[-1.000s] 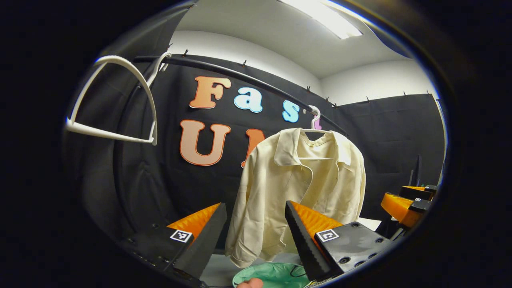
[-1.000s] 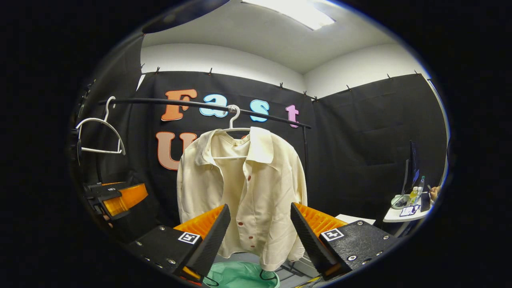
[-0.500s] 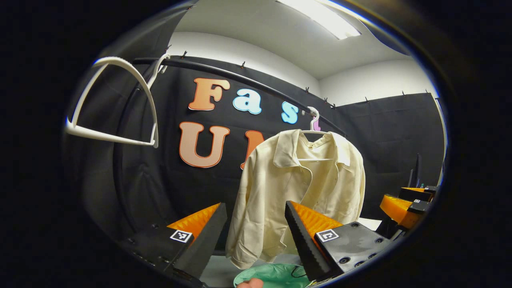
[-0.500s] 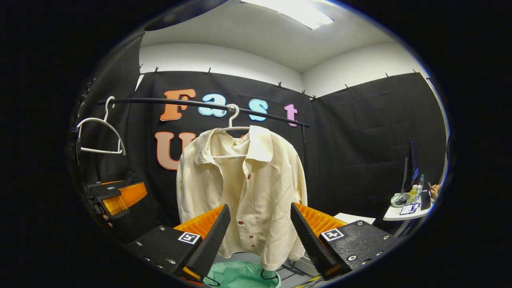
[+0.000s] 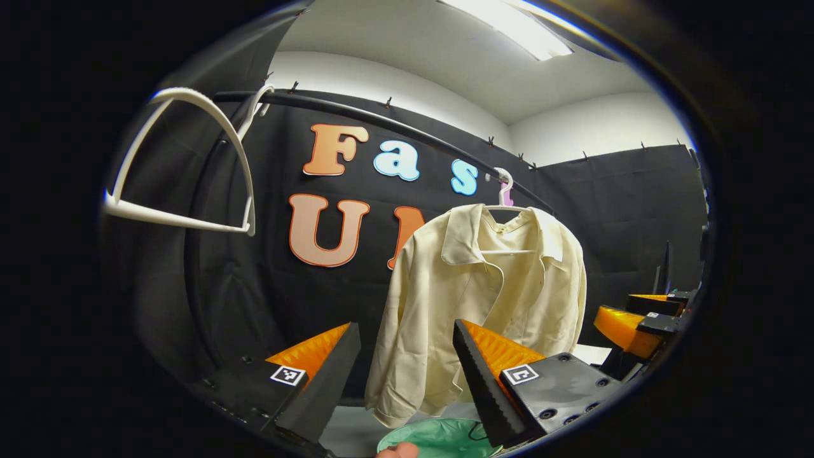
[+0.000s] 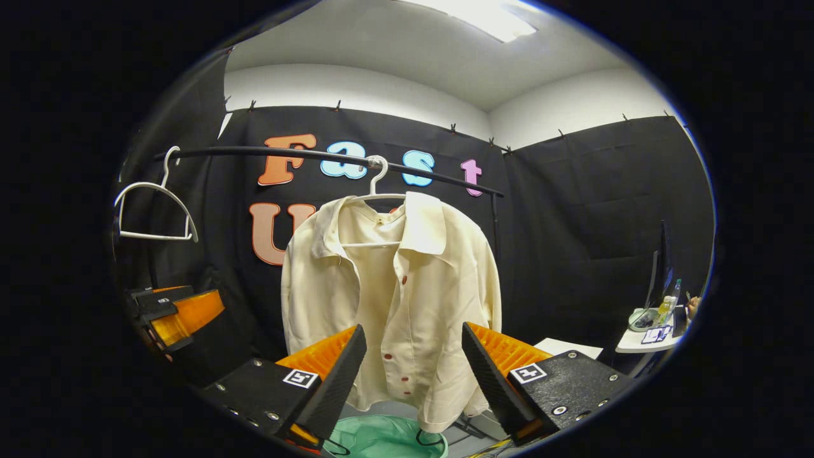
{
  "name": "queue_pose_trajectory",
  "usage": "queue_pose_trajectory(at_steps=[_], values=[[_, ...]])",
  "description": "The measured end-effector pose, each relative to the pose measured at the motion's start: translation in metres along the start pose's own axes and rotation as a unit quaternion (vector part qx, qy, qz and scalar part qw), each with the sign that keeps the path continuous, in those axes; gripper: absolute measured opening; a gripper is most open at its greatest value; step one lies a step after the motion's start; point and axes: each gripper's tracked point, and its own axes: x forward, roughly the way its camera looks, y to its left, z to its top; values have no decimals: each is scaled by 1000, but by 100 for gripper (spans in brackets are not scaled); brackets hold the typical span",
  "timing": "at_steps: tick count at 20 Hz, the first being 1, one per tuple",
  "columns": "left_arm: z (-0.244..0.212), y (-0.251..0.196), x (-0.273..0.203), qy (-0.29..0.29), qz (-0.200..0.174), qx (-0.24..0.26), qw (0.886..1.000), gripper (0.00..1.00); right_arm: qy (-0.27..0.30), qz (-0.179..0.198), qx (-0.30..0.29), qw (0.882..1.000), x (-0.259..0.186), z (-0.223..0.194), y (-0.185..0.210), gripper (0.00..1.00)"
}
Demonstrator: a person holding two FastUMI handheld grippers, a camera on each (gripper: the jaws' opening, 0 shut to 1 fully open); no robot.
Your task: Grasp the clothes on the hanger with both hands and then place them into the laundry hamper below.
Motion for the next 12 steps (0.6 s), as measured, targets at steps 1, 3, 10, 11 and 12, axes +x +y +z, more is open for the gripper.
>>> queue_pose_trajectory(at_steps=[1,3,10,11,12], values=[[0,1,0,-1,1,-3,1000,96,2,4,-2,1000,12,0,2,94],[-1,4,1,0,5,-7,1000,96,4,8,-5,1000,39,3,7,94],[-11,16,14,3,18,-11,1000,96,18,-4,-8,1000,131,-13,22,94],[-12,19,15,4,20,-9,1000,96,20,-14,-5,1000,142,-16,20,94],[-13,20,16,4,23,-6,1000,96,23,-23,-5,999,153,-21,17,94]])
